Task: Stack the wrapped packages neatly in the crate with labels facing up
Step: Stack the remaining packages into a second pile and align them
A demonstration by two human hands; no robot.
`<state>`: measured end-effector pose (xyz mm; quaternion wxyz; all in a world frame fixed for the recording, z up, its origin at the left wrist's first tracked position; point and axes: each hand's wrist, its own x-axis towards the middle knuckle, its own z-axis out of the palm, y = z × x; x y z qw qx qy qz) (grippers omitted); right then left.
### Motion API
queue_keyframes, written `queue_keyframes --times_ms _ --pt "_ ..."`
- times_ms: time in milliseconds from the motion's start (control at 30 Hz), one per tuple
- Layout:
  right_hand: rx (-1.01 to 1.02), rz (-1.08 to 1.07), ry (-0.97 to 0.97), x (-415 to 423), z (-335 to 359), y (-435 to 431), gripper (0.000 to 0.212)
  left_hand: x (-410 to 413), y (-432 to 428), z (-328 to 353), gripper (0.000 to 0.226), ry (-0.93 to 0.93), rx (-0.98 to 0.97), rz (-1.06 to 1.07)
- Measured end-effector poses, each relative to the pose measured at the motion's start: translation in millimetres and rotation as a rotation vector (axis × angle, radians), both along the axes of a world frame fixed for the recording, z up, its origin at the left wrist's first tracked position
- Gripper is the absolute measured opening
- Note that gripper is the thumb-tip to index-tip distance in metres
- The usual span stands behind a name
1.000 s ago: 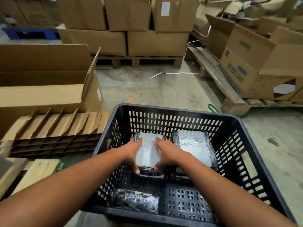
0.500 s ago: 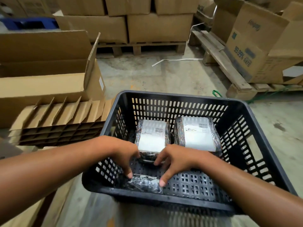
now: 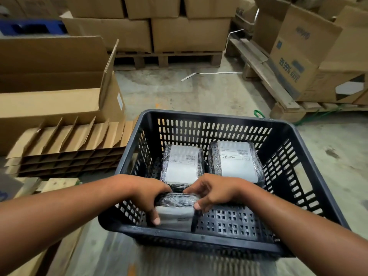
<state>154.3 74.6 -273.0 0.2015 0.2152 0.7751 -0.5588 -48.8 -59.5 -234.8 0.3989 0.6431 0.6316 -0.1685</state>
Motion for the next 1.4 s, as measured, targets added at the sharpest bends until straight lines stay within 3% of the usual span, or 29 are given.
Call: queue_keyframes --times_ms 200,333,400,467,600,700,767,867,1067,1133,1200,1267,1400 --pt "-0.002 -0.095 0.075 6.9 28.3 27.2 0.052 -7.3 18.7 19.1 0.056 0.013 0.037 0.033" --pt "-0.056 -0.306 0.233 10.8 42.4 37.2 0.048 -30.0 43.5 53.3 0.061 -0.082 -0.001 0.163" --pt "-0.066 -0.411 0.340 12.7 44.6 39.8 0.058 -44.2 51.8 69.4 0.064 -0.174 -0.020 0.252" --pt "-0.054 -0.467 0.430 11.7 44.0 41.4 0.072 -56.9 57.3 80.2 0.053 -0.342 -0.068 0.340" --pt "-0.130 -0.579 0.583 6.3 41.1 43.0 0.071 -62.0 61.3 86.0 0.045 -0.507 -0.060 0.451" --pt "-0.128 -0.659 0.603 10.8 38.3 49.9 0.055 -54.8 58.1 75.0 0.063 -0.432 0.239 0.456" --pt "-0.164 -0.698 0.613 15.2 38.0 59.0 0.049 -47.6 50.0 58.7 0.098 -0.355 0.413 0.395" --pt "-0.256 -0.788 0.616 15.5 40.6 68.4 0.049 -33.8 40.1 34.1 0.156 -0.394 0.522 0.308" --pt "-0.186 -0.829 0.499 1.2 37.9 71.3 0.045 -24.5 43.2 13.0 0.172 -0.251 0.614 0.270" --pt "0.038 -0.788 0.449 -7.4 34.4 63.4 0.057 -22.6 43.2 6.8 0.169 -0.253 0.600 0.306" --pt "0.292 -0.653 0.383 -15.1 27.8 55.0 0.100 -22.4 43.7 -0.3 0.169 -0.262 0.588 0.349" --pt "0.403 -0.463 0.309 -21.2 21.6 47.7 0.141 -23.7 45.9 -8.0 0.171 -0.258 0.576 0.380" --pt "0.445 -0.285 0.164 -29.1 6.1 42.8 0.160 -25.4 48.8 -27.2 0.178 -0.220 0.475 0.426"
